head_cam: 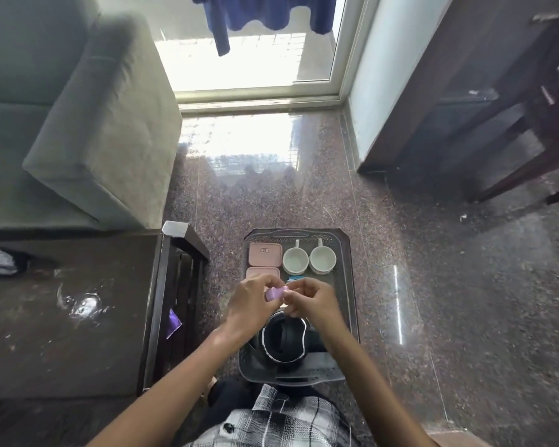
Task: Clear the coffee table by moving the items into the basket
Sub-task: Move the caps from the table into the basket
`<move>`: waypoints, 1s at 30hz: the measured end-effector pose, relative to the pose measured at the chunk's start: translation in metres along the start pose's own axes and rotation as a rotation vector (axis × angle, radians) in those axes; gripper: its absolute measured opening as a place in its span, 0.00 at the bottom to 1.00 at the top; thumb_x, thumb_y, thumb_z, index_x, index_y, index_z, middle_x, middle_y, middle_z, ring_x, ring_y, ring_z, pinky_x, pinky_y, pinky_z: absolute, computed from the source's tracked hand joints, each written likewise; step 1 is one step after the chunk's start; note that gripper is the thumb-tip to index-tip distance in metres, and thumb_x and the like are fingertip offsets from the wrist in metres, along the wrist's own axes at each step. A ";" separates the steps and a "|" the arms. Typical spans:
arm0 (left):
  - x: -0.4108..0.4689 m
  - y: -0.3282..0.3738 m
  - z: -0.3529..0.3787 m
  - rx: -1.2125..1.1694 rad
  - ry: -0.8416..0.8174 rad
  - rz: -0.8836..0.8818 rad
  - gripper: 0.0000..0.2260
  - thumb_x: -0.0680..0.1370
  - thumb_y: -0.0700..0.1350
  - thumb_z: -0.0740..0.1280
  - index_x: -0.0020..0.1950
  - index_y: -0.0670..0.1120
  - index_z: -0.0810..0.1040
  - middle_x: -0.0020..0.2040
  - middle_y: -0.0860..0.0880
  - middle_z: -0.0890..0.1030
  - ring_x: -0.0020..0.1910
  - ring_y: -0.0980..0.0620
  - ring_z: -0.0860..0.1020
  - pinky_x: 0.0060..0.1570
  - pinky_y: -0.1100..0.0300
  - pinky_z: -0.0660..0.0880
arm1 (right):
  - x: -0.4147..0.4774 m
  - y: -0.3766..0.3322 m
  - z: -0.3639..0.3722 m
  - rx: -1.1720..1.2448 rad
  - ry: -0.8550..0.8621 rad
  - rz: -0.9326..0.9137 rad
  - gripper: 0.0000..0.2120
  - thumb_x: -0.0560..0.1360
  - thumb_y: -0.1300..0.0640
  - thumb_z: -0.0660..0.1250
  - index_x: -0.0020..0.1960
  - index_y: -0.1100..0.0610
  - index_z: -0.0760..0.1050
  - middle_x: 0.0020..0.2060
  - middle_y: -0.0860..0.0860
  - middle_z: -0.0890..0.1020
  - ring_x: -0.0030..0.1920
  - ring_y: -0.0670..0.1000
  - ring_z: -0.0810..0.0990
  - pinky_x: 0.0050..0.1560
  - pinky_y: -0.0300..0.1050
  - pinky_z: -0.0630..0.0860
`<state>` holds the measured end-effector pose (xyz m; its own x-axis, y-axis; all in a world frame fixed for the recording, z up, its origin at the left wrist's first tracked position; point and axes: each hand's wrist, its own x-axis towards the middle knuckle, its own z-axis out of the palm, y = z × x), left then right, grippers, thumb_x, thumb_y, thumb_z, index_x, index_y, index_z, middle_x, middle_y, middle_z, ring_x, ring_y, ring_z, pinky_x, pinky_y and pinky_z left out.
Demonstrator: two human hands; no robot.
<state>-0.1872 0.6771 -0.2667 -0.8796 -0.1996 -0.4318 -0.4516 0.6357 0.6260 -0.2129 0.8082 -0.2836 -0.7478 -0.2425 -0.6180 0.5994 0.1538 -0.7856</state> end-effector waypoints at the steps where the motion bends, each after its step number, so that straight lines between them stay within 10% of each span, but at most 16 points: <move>1: 0.000 0.001 0.001 -0.012 -0.002 0.011 0.10 0.73 0.49 0.71 0.52 0.49 0.80 0.51 0.51 0.82 0.42 0.52 0.81 0.48 0.55 0.78 | 0.003 0.001 -0.003 0.000 0.019 0.008 0.03 0.71 0.68 0.69 0.41 0.62 0.76 0.29 0.55 0.79 0.22 0.43 0.77 0.25 0.34 0.73; 10: 0.000 -0.003 -0.006 -0.175 -0.114 -0.043 0.10 0.76 0.42 0.66 0.57 0.50 0.77 0.52 0.54 0.81 0.48 0.57 0.80 0.51 0.64 0.75 | 0.082 0.042 -0.046 -0.286 0.404 0.158 0.12 0.63 0.57 0.75 0.32 0.56 0.72 0.34 0.55 0.80 0.34 0.54 0.77 0.38 0.51 0.78; 19: -0.010 -0.013 -0.017 -0.301 -0.134 -0.090 0.07 0.77 0.41 0.64 0.50 0.53 0.77 0.49 0.53 0.82 0.46 0.55 0.80 0.49 0.61 0.78 | 0.119 0.070 -0.030 -0.338 0.532 0.271 0.11 0.70 0.57 0.70 0.48 0.63 0.79 0.49 0.62 0.83 0.50 0.62 0.80 0.43 0.45 0.71; 27: -0.019 -0.025 -0.023 -0.319 -0.112 -0.146 0.06 0.77 0.42 0.65 0.49 0.53 0.78 0.50 0.50 0.82 0.49 0.54 0.81 0.55 0.55 0.77 | 0.168 0.130 -0.034 -0.094 0.593 0.325 0.07 0.63 0.60 0.73 0.40 0.61 0.80 0.36 0.57 0.84 0.33 0.55 0.79 0.40 0.59 0.81; 30: -0.022 -0.028 -0.025 -0.345 -0.103 -0.161 0.07 0.77 0.41 0.65 0.50 0.52 0.79 0.50 0.51 0.82 0.48 0.54 0.81 0.54 0.56 0.78 | 0.138 0.088 -0.020 -0.067 0.625 0.318 0.07 0.67 0.61 0.73 0.44 0.62 0.80 0.38 0.56 0.81 0.38 0.54 0.77 0.39 0.47 0.73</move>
<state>-0.1590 0.6456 -0.2585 -0.7819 -0.1892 -0.5940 -0.6215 0.3107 0.7191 -0.2686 0.8075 -0.4385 -0.5752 0.4172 -0.7037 0.8123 0.1898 -0.5515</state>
